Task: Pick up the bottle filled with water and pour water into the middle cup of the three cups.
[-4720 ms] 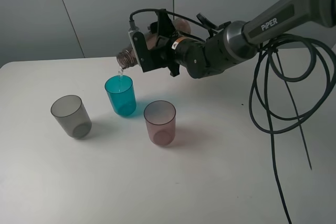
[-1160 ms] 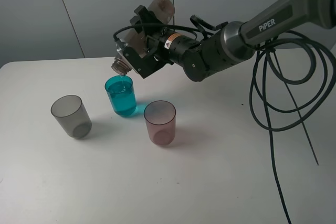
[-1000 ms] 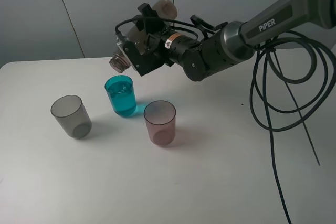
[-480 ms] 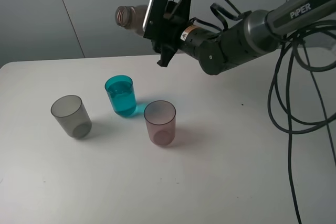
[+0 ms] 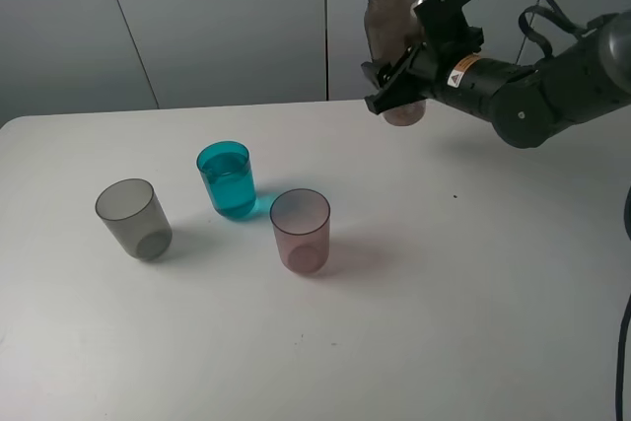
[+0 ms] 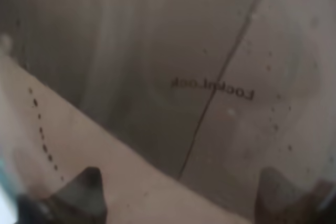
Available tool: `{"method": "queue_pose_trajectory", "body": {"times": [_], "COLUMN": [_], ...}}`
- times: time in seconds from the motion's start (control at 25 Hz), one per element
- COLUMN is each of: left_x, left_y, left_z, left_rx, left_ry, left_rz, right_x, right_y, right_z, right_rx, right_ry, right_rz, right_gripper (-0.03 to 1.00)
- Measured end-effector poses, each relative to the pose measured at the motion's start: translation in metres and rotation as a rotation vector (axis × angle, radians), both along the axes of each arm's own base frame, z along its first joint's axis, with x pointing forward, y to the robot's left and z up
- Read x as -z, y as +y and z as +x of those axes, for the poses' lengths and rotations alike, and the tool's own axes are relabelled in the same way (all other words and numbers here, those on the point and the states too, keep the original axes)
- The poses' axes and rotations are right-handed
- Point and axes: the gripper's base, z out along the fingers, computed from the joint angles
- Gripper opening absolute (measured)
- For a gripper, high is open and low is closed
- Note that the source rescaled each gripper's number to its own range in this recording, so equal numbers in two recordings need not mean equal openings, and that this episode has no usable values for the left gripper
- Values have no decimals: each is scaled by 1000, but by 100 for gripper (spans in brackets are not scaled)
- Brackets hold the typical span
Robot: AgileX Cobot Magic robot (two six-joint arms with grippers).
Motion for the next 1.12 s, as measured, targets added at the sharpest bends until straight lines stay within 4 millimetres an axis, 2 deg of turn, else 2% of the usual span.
{"method": "queue_pose_trajectory", "body": {"times": [0.24,0.48,0.64,0.88,1.12], "left_x": [0,0,0,0,0], "left_y": [0,0,0,0,0], "left_z": [0,0,0,0,0], "left_rx": [0,0,0,0,-2], "left_ry": [0,0,0,0,0], "left_rz": [0,0,0,0,-3], "right_x": [4,40,55,66,73], "right_y": [-8,-4,-1,0,0], "right_z": [3,12,20,23,21], "right_rx": [27,23,29,45,42], "right_ry": [24,47,71,113,164], "right_rz": [76,111,136,211,184], "right_gripper": [1,1,1,1,1]}}
